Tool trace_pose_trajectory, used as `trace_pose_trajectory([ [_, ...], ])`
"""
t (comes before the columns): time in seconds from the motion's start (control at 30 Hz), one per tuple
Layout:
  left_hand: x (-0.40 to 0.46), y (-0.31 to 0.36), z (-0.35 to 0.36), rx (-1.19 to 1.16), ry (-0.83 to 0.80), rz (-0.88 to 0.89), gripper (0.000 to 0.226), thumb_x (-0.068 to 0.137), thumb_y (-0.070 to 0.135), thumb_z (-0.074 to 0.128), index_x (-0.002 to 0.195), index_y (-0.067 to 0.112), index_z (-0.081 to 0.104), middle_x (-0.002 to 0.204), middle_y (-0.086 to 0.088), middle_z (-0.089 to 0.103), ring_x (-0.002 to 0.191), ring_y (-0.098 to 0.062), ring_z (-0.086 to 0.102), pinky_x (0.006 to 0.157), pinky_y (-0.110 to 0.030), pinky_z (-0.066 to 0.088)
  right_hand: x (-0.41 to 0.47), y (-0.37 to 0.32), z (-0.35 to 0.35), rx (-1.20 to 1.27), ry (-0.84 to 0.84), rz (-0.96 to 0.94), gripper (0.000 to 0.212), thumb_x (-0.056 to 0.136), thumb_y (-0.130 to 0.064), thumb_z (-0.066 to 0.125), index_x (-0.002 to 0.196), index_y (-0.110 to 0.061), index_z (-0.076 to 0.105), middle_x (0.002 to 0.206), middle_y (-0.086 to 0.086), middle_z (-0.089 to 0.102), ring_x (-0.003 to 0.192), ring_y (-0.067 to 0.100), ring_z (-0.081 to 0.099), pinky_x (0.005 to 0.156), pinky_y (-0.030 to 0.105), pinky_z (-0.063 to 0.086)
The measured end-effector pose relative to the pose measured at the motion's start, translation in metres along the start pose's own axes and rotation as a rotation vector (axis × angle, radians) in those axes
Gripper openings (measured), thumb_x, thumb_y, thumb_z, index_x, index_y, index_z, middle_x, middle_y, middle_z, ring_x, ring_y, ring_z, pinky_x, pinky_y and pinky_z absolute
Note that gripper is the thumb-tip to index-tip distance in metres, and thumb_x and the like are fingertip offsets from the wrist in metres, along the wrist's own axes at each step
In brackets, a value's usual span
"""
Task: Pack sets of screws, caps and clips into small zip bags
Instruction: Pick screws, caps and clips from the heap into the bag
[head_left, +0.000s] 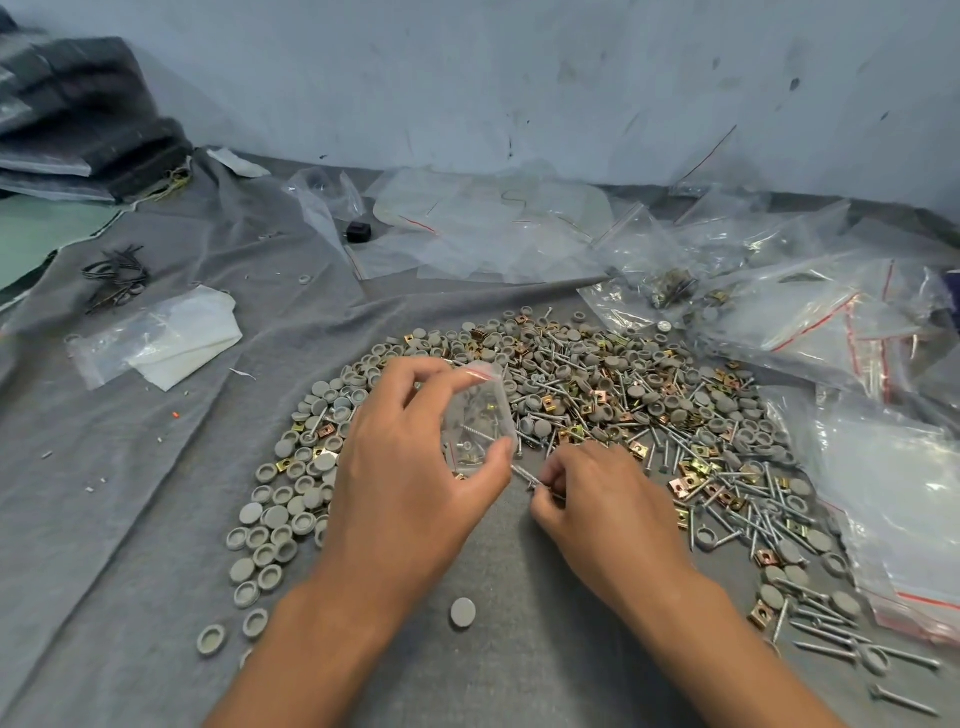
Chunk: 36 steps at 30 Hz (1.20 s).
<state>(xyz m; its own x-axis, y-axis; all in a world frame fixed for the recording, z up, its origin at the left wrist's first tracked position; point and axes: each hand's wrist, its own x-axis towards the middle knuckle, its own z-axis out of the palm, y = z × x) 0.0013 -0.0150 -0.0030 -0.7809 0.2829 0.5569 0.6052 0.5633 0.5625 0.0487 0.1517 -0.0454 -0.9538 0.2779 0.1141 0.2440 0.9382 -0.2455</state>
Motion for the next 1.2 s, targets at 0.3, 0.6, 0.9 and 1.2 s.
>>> trace_pose_trajectory([
  [0.3,-0.001,-0.002,0.001,0.004,-0.008,0.006,0.048,0.080,0.044,0.067,0.124,0.022,0.066,0.112,0.010,0.052,0.085,-0.005,0.044,0.085,-0.026,0.045,-0.007,0.016,-0.001,-0.113,-0.022,-0.159,0.016,0.106,-0.030,0.042,0.109,-0.024,0.056,0.108,-0.006,0.056,0.098,0.019,0.047,0.082,0.031,0.042],
  [0.6,-0.003,0.003,0.003,0.031,-0.048,0.045,0.052,0.076,0.030,0.083,0.123,0.023,0.064,0.112,0.008,0.052,0.098,-0.013,0.055,0.085,-0.040,0.054,-0.007,0.002,-0.048,0.571,0.397,-0.417,0.005,0.100,-0.026,0.062,0.104,-0.026,0.064,0.096,-0.019,0.060,0.088,-0.001,0.059,0.075,0.009,0.042],
  [0.9,-0.006,0.010,0.007,0.074,-0.081,0.106,0.049,0.076,0.027,0.081,0.123,0.021,0.067,0.113,0.006,0.056,0.106,-0.013,0.058,0.089,-0.039,0.052,-0.012,-0.007,-0.042,0.420,0.454,-0.579,0.012,0.094,-0.009,0.070,0.105,-0.009,0.075,0.105,0.000,0.069,0.100,0.016,0.065,0.086,0.032,0.054],
  [1.2,-0.006,0.008,0.005,0.071,-0.076,0.068,0.049,0.078,0.032,0.082,0.123,0.023,0.064,0.112,0.009,0.052,0.099,-0.010,0.054,0.087,-0.032,0.051,-0.005,0.001,-0.041,0.610,0.452,-0.433,0.026,0.088,-0.015,0.073,0.111,-0.024,0.064,0.099,-0.014,0.062,0.091,0.001,0.064,0.075,0.008,0.047],
])
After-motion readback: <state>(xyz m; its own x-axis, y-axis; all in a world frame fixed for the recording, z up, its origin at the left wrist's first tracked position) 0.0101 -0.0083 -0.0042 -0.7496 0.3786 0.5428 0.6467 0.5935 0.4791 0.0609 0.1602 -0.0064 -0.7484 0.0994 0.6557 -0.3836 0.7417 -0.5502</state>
